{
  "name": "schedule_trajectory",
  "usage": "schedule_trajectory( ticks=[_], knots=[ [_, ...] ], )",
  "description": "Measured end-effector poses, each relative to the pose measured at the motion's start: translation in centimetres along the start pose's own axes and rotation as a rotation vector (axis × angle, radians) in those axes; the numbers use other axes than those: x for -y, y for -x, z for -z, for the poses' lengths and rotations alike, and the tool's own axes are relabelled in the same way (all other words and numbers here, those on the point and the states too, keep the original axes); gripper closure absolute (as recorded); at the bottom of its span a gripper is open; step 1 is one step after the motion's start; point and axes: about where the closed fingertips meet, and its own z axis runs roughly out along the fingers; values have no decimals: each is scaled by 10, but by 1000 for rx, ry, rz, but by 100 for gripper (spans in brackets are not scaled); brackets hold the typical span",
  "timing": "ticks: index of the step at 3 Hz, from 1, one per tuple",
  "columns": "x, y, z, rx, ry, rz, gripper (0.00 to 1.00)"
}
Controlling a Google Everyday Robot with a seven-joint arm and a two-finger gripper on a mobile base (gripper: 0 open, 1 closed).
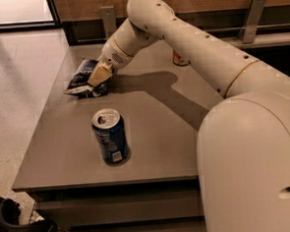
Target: Pick blue chip bag
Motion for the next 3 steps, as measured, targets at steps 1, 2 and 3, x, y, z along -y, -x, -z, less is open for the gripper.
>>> schedule_trajectory(
  ticks=[1, 2, 3],
  knots=[
    [-8, 18, 39, -5, -50, 46, 100],
    [-21, 49, 95, -23, -121, 112, 100],
    [-27, 63, 118, -26, -150, 143, 100]
  ],
)
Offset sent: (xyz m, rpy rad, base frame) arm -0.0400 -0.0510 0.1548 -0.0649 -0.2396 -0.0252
